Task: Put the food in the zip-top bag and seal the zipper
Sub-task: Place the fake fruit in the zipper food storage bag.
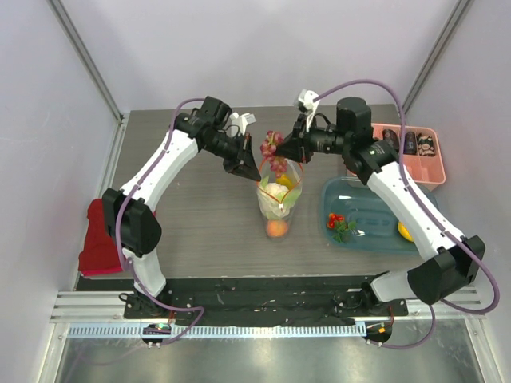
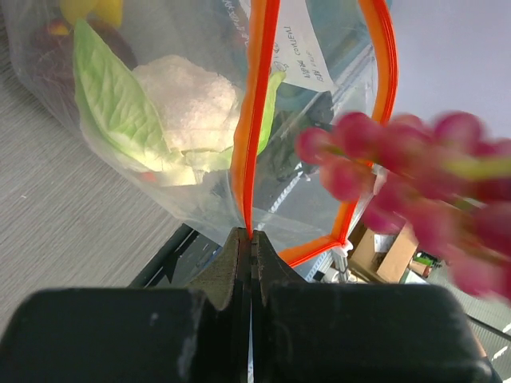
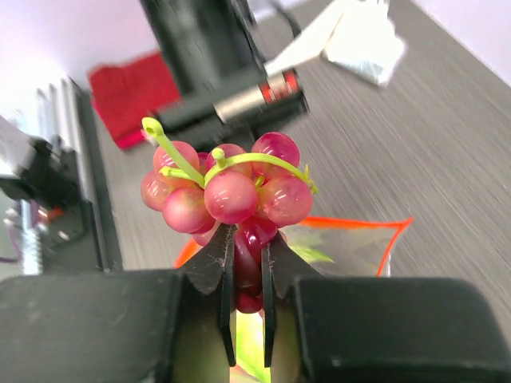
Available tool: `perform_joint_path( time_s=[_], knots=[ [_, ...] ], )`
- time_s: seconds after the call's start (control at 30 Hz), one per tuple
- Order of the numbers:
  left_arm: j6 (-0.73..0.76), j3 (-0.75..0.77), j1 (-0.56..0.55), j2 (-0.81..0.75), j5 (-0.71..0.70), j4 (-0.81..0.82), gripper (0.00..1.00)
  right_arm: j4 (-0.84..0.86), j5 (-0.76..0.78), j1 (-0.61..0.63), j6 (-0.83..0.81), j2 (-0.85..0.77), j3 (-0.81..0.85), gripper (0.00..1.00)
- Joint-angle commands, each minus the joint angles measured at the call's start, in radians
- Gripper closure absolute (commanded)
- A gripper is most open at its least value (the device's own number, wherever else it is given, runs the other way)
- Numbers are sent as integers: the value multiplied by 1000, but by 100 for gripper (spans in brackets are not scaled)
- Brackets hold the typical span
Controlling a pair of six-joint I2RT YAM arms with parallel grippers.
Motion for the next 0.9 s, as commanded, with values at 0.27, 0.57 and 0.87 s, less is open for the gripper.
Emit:
perform_joint_path(
  time_s=[0.27,0.57,0.87],
  knots=[
    [2,44,4,13,24,8,100,102,208,41,-404,13,-116,75],
    [5,50,4,16,20,3,100,-34,231,49,-313,-85,-63,1],
    [15,40,4,4,18,6,100,-467,339,-197,-177,-168,14,1]
  ],
)
